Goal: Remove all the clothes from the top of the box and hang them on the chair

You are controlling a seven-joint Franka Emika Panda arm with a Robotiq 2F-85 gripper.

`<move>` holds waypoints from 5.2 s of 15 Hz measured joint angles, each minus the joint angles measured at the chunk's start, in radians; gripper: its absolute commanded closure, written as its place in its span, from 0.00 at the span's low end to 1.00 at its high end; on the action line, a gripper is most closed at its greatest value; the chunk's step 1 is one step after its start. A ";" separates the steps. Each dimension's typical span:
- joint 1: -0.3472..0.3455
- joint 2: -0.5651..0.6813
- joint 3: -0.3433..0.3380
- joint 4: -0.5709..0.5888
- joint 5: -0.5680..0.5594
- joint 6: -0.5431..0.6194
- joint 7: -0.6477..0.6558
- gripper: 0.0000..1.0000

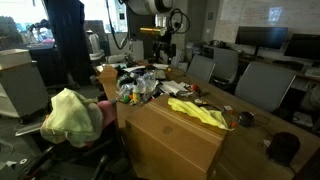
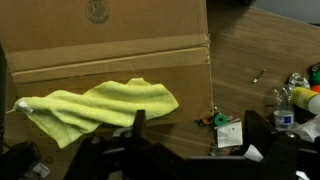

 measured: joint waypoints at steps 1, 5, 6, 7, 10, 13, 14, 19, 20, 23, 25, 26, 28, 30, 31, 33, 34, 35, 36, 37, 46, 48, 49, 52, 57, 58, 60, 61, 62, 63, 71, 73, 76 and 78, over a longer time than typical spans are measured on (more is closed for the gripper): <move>-0.005 0.018 0.000 0.007 0.011 -0.013 0.000 0.00; -0.019 0.072 0.000 0.020 0.059 -0.055 0.000 0.00; -0.021 0.083 0.000 0.021 0.070 -0.064 0.000 0.00; -0.024 0.094 0.000 0.022 0.082 -0.071 0.000 0.00; -0.033 0.129 0.000 0.031 0.111 -0.080 0.000 0.00; -0.048 0.170 0.000 0.049 0.138 -0.081 0.000 0.00; -0.054 0.187 0.000 0.059 0.142 -0.081 0.000 0.00; -0.086 0.305 0.000 0.147 0.154 -0.084 0.000 0.00; -0.092 0.336 0.001 0.171 0.154 -0.084 0.000 0.00; -0.105 0.427 0.002 0.252 0.155 -0.091 0.000 0.00; -0.113 0.476 0.003 0.306 0.155 -0.107 0.000 0.00; -0.117 0.496 0.004 0.331 0.155 -0.116 0.000 0.00; -0.125 0.528 0.005 0.377 0.155 -0.140 0.001 0.00; -0.130 0.553 0.006 0.418 0.155 -0.166 0.003 0.00; -0.133 0.563 0.006 0.438 0.155 -0.179 0.005 0.00; -0.138 0.584 0.010 0.476 0.159 -0.205 0.011 0.00; -0.141 0.594 0.013 0.492 0.164 -0.216 0.013 0.00; -0.143 0.605 0.016 0.509 0.169 -0.229 0.016 0.00; -0.145 0.616 0.019 0.524 0.173 -0.238 0.019 0.00; -0.147 0.628 0.022 0.540 0.176 -0.249 0.022 0.00; -0.157 0.728 0.045 0.650 0.191 -0.304 0.045 0.00; -0.158 0.744 0.045 0.671 0.191 -0.314 0.049 0.00; -0.158 0.750 0.045 0.682 0.191 -0.321 0.052 0.00; -0.161 0.769 0.044 0.712 0.191 -0.328 0.074 0.00; -0.164 0.801 0.033 0.769 0.189 -0.320 0.155 0.00; -0.162 0.806 0.027 0.775 0.184 -0.316 0.173 0.00; -0.159 0.814 0.013 0.784 0.165 -0.310 0.206 0.00; -0.157 0.816 0.006 0.786 0.154 -0.310 0.222 0.00; -0.155 0.818 -0.002 0.787 0.145 -0.310 0.237 0.00; -0.154 0.820 -0.007 0.791 0.136 -0.310 0.252 0.00; -0.138 0.837 -0.044 0.813 0.098 -0.277 0.403 0.00; -0.133 0.842 -0.055 0.818 0.086 -0.264 0.443 0.00; -0.125 0.842 -0.067 0.819 0.072 -0.263 0.492 0.25; -0.121 0.842 -0.073 0.819 0.071 -0.263 0.513 0.34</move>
